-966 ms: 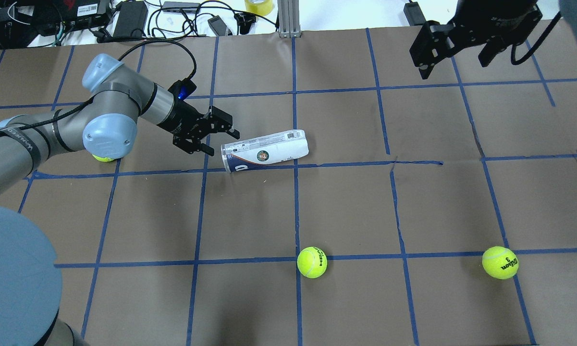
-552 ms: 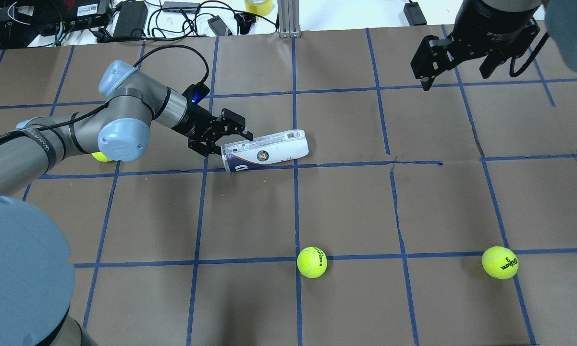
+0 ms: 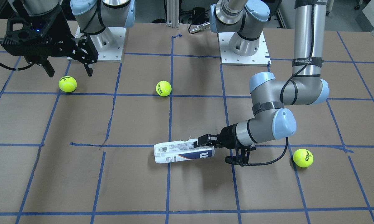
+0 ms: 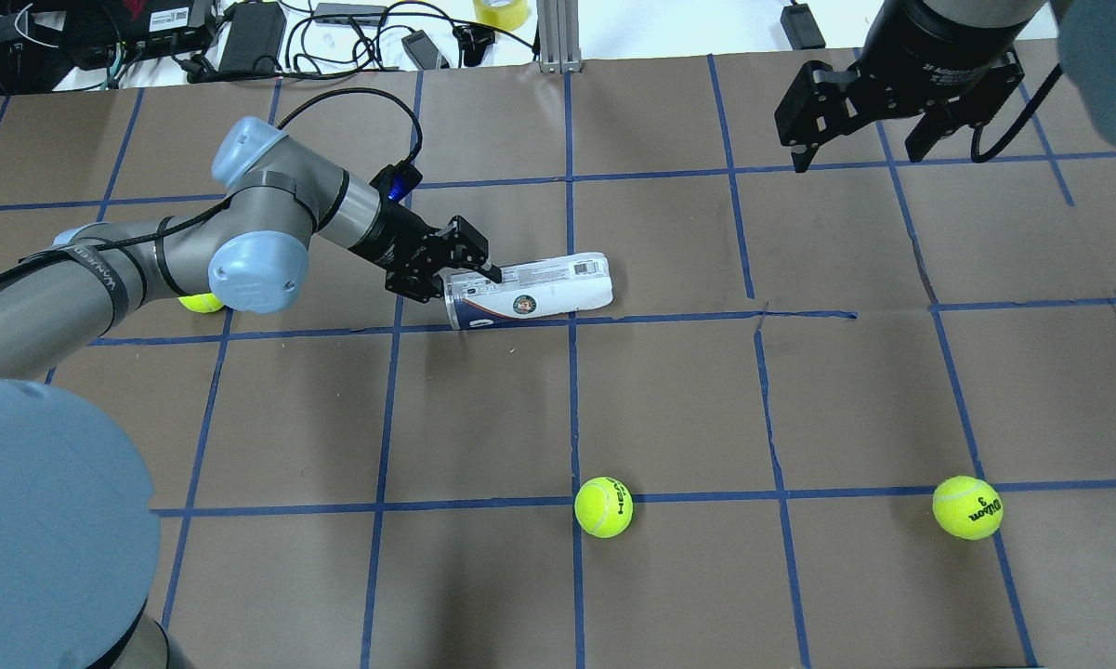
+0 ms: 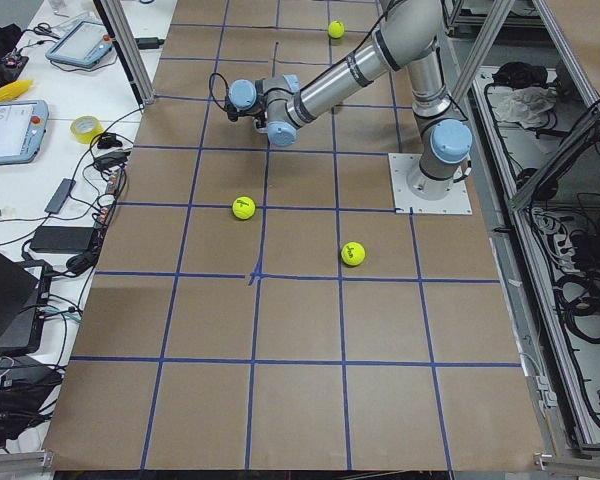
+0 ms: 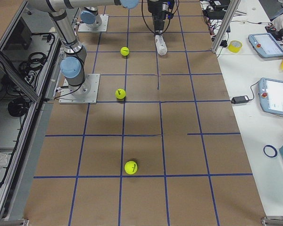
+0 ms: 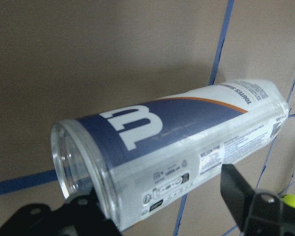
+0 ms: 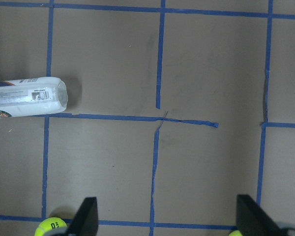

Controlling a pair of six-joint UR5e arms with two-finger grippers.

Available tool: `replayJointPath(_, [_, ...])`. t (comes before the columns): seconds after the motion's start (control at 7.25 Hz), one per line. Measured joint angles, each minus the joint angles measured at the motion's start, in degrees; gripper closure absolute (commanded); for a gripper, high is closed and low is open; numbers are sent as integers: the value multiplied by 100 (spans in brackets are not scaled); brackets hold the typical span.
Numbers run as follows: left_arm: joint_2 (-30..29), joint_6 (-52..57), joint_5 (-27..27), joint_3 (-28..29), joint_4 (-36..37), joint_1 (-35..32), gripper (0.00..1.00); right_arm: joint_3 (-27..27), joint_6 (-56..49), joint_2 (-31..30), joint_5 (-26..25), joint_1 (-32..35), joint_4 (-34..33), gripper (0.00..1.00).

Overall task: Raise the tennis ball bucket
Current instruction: 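Lift the can with the left gripper and rotate it upright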

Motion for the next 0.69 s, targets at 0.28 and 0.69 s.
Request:
replayJointPath(0.28, [144, -839, 57, 417, -15, -1, 100, 4, 16, -5, -3, 0, 22, 0])
replayJointPath(0.69, [430, -2059, 276, 1363, -72, -87, 100, 12, 16, -2, -14, 0, 42, 0])
